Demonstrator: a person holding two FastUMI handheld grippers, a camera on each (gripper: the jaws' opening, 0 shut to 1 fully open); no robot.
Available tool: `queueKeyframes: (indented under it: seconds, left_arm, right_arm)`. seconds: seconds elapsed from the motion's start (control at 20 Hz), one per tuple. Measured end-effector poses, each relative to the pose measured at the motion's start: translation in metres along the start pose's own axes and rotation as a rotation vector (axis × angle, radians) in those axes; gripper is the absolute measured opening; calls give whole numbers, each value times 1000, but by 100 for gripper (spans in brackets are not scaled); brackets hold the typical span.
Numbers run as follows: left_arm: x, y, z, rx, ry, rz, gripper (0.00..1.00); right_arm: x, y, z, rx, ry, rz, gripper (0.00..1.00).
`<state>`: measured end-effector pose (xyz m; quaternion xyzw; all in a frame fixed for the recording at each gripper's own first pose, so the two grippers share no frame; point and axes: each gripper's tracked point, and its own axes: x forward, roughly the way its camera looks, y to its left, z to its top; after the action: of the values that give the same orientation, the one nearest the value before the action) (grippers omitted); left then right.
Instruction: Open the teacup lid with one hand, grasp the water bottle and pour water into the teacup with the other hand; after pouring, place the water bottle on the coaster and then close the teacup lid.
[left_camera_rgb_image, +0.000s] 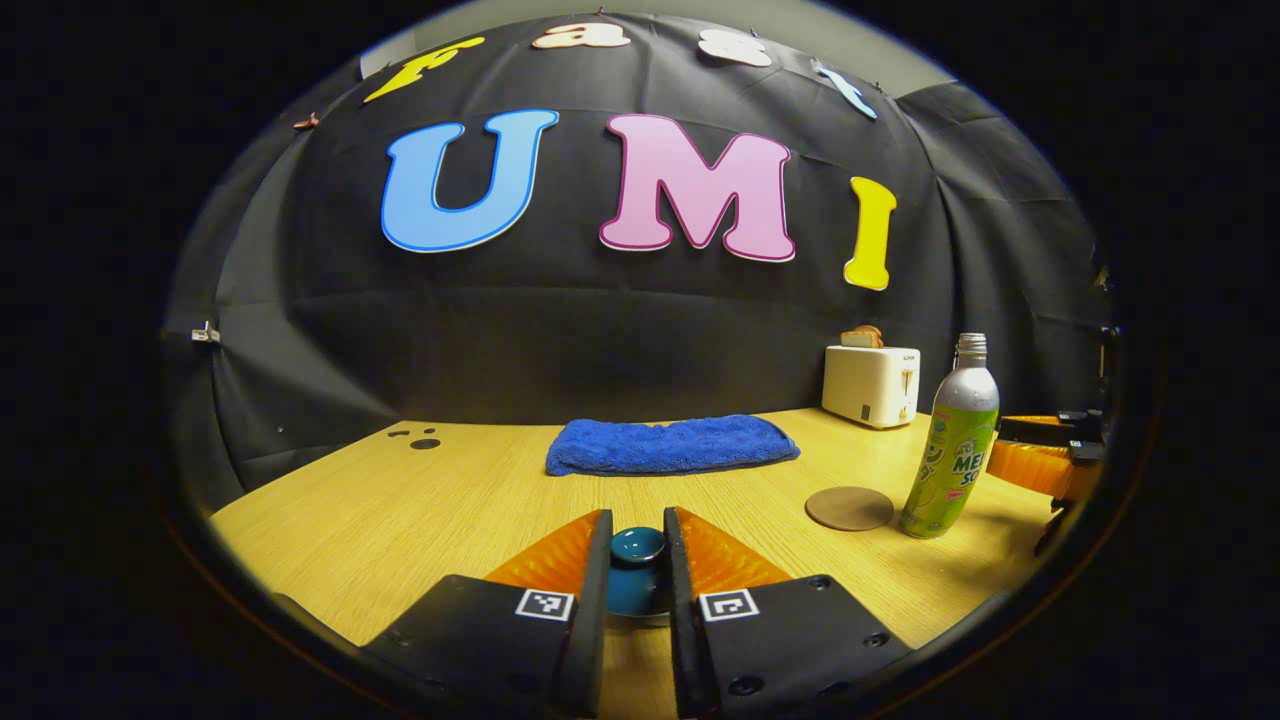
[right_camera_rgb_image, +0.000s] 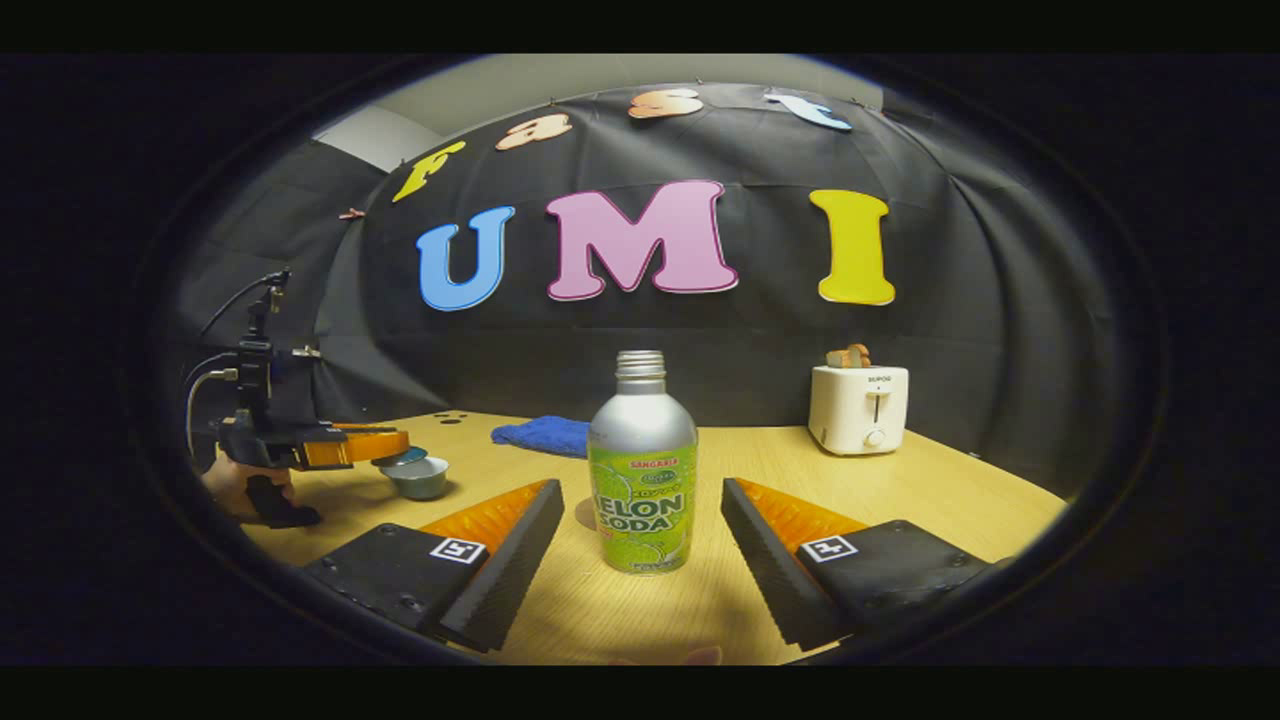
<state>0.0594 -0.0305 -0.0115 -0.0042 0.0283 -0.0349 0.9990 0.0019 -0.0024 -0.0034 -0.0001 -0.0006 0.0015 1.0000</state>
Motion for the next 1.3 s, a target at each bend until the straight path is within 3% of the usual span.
queueKeyframes:
  seconds: [0.4, 0.9, 1.05, 1.3]
  left_arm:
    - [-33, 31, 6, 8, -63, 75, 31]
    - [-44, 75, 5, 4, -60, 160, 31]
    - [-43, 74, 5, 3, -60, 155, 31]
    - [-45, 77, 5, 4, -61, 132, 31]
  right_arm:
    - [17, -1, -1, -1, 3, -14, 98]
    - [47, 13, -4, -1, 7, -17, 99]
    - [48, 17, -4, 1, 7, -3, 81]
    - [54, 34, -3, -38, 4, 9, 77]
